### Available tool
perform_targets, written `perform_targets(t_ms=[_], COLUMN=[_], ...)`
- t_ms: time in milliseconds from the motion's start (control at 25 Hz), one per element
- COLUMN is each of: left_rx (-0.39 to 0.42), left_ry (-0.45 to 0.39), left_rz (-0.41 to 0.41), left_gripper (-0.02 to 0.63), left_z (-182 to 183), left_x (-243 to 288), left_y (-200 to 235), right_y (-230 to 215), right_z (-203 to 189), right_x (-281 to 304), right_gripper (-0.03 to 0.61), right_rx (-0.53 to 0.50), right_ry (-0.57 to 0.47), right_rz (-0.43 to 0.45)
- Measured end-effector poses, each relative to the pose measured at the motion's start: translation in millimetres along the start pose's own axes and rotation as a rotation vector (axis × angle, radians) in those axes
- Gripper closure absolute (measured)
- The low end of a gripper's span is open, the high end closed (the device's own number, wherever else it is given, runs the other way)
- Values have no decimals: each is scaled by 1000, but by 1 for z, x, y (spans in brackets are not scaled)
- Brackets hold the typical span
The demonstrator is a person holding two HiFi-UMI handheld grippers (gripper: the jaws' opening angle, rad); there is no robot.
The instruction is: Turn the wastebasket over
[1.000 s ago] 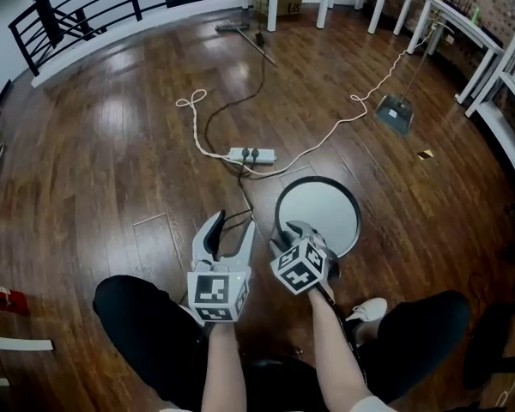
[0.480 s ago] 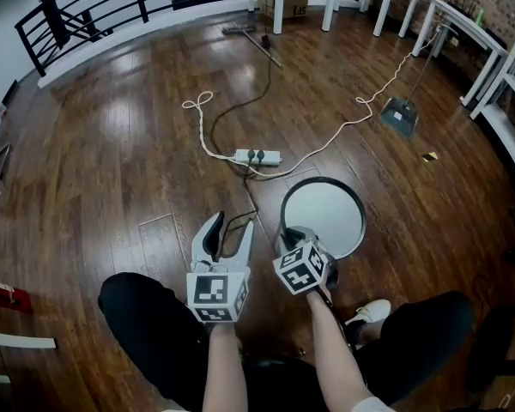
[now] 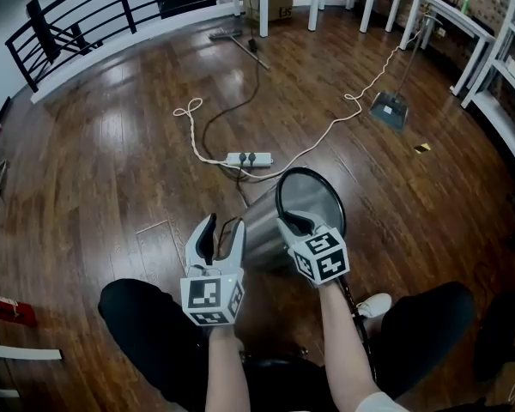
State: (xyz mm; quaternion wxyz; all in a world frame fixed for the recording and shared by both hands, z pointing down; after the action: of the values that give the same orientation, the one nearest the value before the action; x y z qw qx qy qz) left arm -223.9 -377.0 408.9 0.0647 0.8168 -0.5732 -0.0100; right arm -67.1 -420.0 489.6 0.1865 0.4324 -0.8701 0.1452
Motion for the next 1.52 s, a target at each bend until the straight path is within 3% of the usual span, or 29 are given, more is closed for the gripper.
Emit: perform_targets(t_ms=[120,240,360,480,680,760,840,920,1040,1080,1160,1240,1320,1520], left_rx=[-2,-5,-11,-18,-88,-199,-318,-404,-514,-539,-559,-558,-549,-519], left_ry=[9,27,60,102,161,149,189,259,333,347,370,381,384,419], left_rz=[2,8,30,63,136,172,190,177,152,147,138,120,102,85], left_gripper=[371,371,371,371,362,318,221,176,158,167,258,379,439,458], left_z=[-3,-11,-25,-41,-76,-98,-125,-151,-186,-194,-206,-209,-209,-203], left_x=[-3,-5,-8,-10,-19,-20,-21,-25,-41,-45,-52,-53,-51,-48], left_y=[-1,-2,1,7,36,60,81,89,88,88,88,86,83,81], right_y=[-19,-39,-53,-57,-51,-55,-59,-59,-55,-52,-47,-44,-43,-43], right_z=[-11,-57,-115,-141,-137,-133,-121,-108,-102,-105,-115,-126,-134,-133], right_x=[-13,-18,-20,-26,-32,-36,-42,-49,-54,-53,-51,-50,-49,-46], right_gripper=[528,529,531,531,522,495,433,386,379,380,393,482,519,565], right_rx=[273,473,583,638,522,463,401,354,287,269,243,242,272,287], right_ry=[-119,-131,-68,-98,-53,-36,-44,-47,13,51,129,186,206,190], right_rz=[53,27,-51,-48,-71,-117,-166,-185,-178,-172,-163,-160,-149,-166])
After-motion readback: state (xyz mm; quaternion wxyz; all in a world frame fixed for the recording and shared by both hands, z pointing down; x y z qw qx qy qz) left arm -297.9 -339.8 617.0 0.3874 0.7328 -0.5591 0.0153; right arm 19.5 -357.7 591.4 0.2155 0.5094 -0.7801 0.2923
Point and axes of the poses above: the fingertips, and each gripper's own axes: x forward along the fingers, y to its left, z out of its top, the point moved 5 cm from there along -x, backward along the fingers, and after that the axes turned 1 degree about z, right-handed, at the moved point
